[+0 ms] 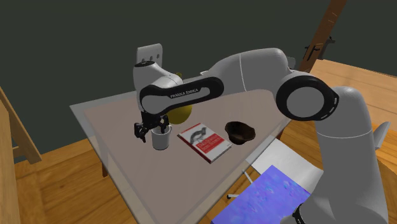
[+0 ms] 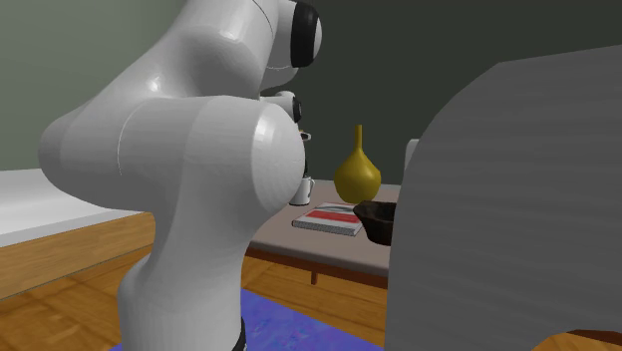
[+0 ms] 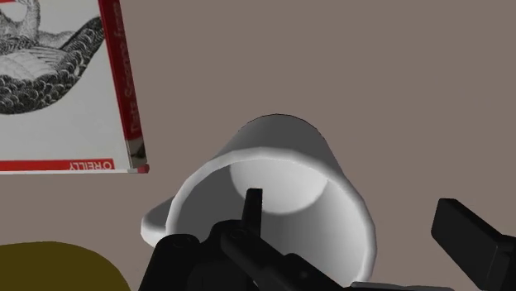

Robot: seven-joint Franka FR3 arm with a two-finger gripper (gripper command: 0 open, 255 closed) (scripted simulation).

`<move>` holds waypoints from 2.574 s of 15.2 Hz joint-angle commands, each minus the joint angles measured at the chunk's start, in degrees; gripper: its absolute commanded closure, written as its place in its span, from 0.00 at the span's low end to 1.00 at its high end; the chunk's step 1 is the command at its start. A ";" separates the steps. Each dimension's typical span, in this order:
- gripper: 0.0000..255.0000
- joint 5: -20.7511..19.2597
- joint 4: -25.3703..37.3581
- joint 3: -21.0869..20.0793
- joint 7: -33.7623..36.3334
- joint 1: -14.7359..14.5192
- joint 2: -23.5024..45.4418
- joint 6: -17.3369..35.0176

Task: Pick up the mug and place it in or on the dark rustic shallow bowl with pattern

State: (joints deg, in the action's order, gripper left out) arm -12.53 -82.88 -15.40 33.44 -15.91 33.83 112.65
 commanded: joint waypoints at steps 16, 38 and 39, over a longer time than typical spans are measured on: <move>1.00 0.07 0.32 -0.03 -0.10 0.02 -0.20 -0.49; 1.00 1.28 13.17 -0.70 -1.79 -0.74 -2.89 -15.80; 1.00 1.29 14.03 -0.71 -1.86 -0.83 -2.83 -16.60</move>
State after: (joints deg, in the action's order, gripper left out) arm -11.24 -69.76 -16.07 31.57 -16.58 30.96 96.92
